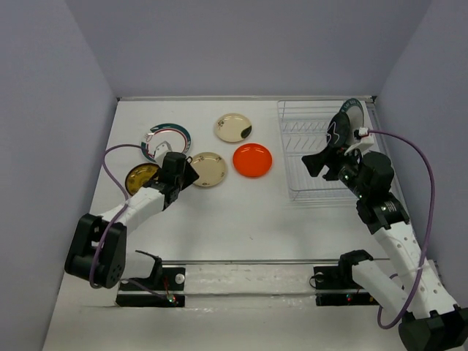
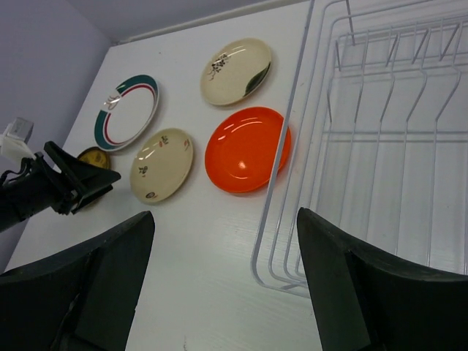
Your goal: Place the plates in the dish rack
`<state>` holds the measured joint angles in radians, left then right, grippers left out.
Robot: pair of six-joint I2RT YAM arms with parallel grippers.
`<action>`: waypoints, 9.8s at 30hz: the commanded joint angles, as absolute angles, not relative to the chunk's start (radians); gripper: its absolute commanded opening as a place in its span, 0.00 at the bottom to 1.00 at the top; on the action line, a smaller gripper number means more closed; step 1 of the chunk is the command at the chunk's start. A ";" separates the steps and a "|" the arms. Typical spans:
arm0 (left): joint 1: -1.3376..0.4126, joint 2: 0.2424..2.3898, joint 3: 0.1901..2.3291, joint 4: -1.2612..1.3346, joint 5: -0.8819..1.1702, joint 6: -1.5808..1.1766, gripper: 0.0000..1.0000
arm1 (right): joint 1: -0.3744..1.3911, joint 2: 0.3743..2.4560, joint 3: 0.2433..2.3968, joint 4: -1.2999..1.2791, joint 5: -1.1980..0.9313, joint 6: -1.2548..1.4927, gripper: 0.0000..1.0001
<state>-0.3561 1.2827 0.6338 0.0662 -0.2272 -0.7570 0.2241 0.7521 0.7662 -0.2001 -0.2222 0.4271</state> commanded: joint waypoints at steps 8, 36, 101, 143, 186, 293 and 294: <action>-0.313 1.523 0.609 0.383 -0.192 -0.813 0.42 | 0.232 0.758 0.755 -0.146 -0.281 0.445 0.84; -0.377 0.712 0.466 0.222 0.168 -0.710 0.06 | 0.601 1.256 0.943 0.074 -0.370 0.545 0.93; -0.379 0.758 0.543 0.127 0.016 -0.735 0.94 | 0.146 1.755 1.387 -0.069 0.618 -0.167 0.07; 0.377 1.150 0.405 0.169 -0.005 -0.871 0.59 | 0.399 1.135 1.034 -0.109 0.046 0.293 0.87; -0.159 0.712 0.566 0.282 0.548 -0.700 0.06 | 0.630 1.423 1.115 0.107 -0.393 0.531 0.98; -0.529 1.777 0.984 0.328 -0.074 -0.649 0.06 | 0.397 1.077 0.801 0.032 -0.197 0.379 0.85; -0.528 1.732 0.947 0.334 -0.078 -0.652 0.06 | 0.408 1.086 0.810 0.029 -0.216 0.374 0.86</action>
